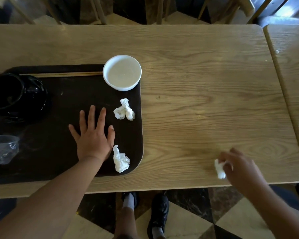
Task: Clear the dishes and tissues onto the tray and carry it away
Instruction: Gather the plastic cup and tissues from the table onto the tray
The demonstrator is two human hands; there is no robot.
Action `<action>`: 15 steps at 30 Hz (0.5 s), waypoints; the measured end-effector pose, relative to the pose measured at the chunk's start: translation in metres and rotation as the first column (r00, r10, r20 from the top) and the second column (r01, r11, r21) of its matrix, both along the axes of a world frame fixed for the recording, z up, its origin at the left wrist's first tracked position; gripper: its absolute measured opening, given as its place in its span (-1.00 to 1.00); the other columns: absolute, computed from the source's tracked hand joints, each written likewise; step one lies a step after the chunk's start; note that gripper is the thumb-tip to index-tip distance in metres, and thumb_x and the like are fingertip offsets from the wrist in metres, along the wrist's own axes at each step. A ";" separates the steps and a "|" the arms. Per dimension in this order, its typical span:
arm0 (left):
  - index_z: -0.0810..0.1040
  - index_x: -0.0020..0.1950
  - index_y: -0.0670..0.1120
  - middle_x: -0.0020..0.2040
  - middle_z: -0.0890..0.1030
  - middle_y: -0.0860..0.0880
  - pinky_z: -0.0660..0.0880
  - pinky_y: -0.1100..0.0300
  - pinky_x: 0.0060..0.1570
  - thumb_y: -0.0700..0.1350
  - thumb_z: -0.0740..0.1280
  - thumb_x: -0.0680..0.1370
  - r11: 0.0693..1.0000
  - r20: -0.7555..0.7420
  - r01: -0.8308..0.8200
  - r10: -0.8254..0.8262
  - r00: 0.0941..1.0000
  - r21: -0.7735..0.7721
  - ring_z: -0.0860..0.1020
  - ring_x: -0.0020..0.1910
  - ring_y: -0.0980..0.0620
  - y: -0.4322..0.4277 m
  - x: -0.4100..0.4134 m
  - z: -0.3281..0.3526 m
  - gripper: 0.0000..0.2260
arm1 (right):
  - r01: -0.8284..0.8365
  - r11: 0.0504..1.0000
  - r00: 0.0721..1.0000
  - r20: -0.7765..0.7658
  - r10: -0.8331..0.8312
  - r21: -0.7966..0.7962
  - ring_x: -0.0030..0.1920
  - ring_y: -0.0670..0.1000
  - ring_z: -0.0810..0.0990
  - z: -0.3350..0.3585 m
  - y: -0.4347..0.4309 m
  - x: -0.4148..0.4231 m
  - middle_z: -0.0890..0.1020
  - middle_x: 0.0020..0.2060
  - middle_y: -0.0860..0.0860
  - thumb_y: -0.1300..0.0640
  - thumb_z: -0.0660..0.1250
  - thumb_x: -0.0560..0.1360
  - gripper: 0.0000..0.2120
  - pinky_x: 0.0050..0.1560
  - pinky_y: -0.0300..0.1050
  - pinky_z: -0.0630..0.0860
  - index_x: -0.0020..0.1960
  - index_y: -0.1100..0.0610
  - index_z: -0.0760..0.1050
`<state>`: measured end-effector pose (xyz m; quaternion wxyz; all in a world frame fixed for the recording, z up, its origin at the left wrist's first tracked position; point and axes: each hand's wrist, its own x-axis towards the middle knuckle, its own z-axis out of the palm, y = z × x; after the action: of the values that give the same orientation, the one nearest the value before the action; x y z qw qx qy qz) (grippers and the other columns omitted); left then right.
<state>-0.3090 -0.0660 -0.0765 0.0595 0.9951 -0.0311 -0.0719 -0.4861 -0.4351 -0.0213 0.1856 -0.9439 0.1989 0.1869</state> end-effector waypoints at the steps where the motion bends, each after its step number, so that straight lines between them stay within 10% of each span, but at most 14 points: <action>1: 0.08 0.58 0.12 0.63 0.06 -0.05 -0.04 -0.43 0.45 0.14 0.07 0.61 1.000 -0.001 -0.003 0.003 1.000 0.000 -0.04 0.60 -0.19 0.000 0.000 0.000 -0.46 | -0.009 1.000 1.000 -0.029 0.010 0.025 -0.26 -0.19 0.51 0.000 0.012 -0.019 0.46 -0.14 -0.17 0.29 0.29 0.52 -0.78 -0.39 -0.36 0.38 -0.12 -0.03 0.54; 6: 0.11 0.58 0.12 0.63 0.08 -0.04 -0.04 -0.43 0.45 0.13 0.09 0.60 1.000 0.002 -0.010 0.010 1.000 -0.012 -0.02 0.60 -0.19 -0.001 -0.001 0.000 -0.46 | 0.023 0.987 0.981 -0.192 0.007 0.157 -0.19 -0.06 0.56 -0.005 0.057 -0.084 0.47 -0.10 -0.12 0.10 0.27 0.45 -0.81 -0.21 -0.13 0.57 -0.28 -0.14 0.40; 15: 0.07 0.59 0.11 0.63 0.05 -0.05 -0.05 -0.43 0.45 0.14 0.07 0.60 1.000 -0.016 0.001 -0.001 1.000 0.001 -0.05 0.61 -0.19 0.000 0.001 0.000 -0.45 | 0.109 0.970 0.970 0.192 -0.152 0.217 -0.21 -0.13 0.57 0.013 0.076 -0.026 0.55 -0.12 -0.10 0.44 0.32 0.43 -0.68 -0.27 -0.13 0.58 -0.17 0.01 0.54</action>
<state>-0.3082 -0.0663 -0.0766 0.0592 0.9946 -0.0309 -0.0801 -0.5120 -0.3587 -0.0082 0.3136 -0.9189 0.2200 0.0945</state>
